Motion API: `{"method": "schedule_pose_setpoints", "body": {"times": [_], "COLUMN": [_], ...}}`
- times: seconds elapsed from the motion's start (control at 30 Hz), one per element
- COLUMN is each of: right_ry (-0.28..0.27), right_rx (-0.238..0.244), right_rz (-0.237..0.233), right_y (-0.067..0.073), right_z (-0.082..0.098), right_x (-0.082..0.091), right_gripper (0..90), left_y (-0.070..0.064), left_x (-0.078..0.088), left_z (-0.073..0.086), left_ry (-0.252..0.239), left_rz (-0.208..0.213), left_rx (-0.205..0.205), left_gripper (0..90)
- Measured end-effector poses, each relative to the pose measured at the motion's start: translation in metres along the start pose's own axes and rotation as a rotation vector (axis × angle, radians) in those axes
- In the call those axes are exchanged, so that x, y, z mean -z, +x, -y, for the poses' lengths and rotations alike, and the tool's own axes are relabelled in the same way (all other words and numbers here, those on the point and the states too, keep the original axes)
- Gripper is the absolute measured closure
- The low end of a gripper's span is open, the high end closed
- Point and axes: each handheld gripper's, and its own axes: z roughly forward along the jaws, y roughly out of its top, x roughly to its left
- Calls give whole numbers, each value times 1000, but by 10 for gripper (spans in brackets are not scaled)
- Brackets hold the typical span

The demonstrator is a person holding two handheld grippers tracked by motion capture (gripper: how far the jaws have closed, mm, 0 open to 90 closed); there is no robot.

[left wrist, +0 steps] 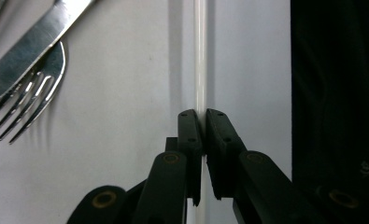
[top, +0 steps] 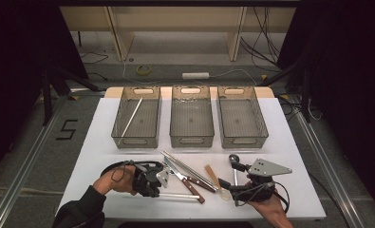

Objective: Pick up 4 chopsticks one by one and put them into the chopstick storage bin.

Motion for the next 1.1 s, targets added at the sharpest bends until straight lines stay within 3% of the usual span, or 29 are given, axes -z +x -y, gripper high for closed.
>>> {"method": "schedule_pose_setpoints", "body": {"times": [0.17,0.4,0.6,0.83,1.1], "right_ry": [-2,-2,-1,0,1], "right_rx": [-1,-1,-4,-5,-6], "right_rz": [1,2,2,3,4], "right_y": [0,0,0,0,-1], "right_z": [0,0,0,0,0], "right_x": [0,0,0,0,0], "right_gripper": [252,253,253,253,253], "left_y": [5,16,26,35,43], "left_x": [11,22,30,39,50], "left_z": [1,5,12,20,29], "left_ry": [-66,-198,-265,-341,-404], "left_rz": [-25,-113,-199,-284,-344], "left_rx": [66,246,371,472,541], "left_gripper": [845,845,844,844,845]}}
